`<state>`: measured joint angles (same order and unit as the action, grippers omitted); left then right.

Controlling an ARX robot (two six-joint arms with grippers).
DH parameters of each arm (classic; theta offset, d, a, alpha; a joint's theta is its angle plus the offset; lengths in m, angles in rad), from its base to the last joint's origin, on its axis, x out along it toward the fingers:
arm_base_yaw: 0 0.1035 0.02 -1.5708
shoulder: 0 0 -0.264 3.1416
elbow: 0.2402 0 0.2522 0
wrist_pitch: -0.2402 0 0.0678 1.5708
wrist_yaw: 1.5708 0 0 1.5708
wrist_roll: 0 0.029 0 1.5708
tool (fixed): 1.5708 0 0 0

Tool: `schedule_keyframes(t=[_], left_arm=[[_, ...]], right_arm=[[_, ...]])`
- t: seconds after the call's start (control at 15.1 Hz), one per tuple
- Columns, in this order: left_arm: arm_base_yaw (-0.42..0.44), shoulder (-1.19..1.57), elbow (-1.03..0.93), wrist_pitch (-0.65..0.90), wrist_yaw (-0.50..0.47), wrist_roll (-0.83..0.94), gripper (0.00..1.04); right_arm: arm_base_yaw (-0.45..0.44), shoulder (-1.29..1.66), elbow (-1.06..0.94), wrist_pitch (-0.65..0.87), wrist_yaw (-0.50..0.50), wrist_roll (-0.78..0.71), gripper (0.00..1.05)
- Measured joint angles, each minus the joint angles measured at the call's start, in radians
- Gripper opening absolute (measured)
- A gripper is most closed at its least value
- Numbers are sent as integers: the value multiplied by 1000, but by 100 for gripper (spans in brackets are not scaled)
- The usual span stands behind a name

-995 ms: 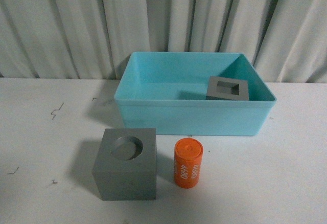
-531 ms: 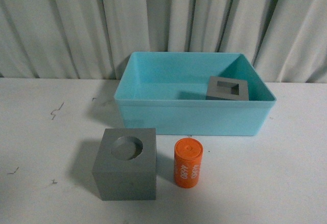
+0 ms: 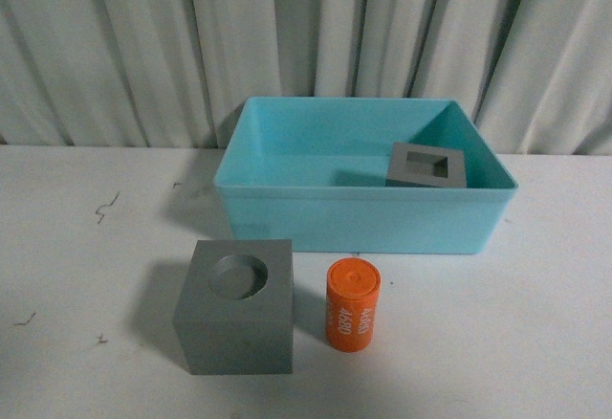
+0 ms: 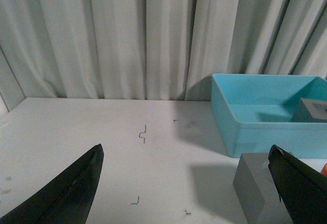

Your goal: Place gray and orange parts in blue box

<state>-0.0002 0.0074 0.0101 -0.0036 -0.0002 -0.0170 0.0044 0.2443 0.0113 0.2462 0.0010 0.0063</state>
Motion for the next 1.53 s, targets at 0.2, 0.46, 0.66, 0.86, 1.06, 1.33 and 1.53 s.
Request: schedule_keyframes(t=[0.2,0.46,0.66,0.86,1.06,1.33,1.53], left_arm=[[0,0,0,0,0,0,98],[0,0,0,0,0,0,98],[0,0,0,0,0,0,98],[0,0,0,0,0,0,98],[-42,97,82,-226,-93,-92,98],[-259,816,409,-133,-247,-479,98],[-348,1211,609,57,-243,-480,98]], right_arm=[[0,-56,0,-56,0,0,2],[0,-240,4,-236,0,0,2],[-1,-242,0,-250,-1,-1,16],[-1,-242,0,-250,-1,-1,55],[-1,-241,0,-251,0,0,89],[-5,-242,0,-250,-1,0,98],[-5,-242,0,-250,-1,0,98]])
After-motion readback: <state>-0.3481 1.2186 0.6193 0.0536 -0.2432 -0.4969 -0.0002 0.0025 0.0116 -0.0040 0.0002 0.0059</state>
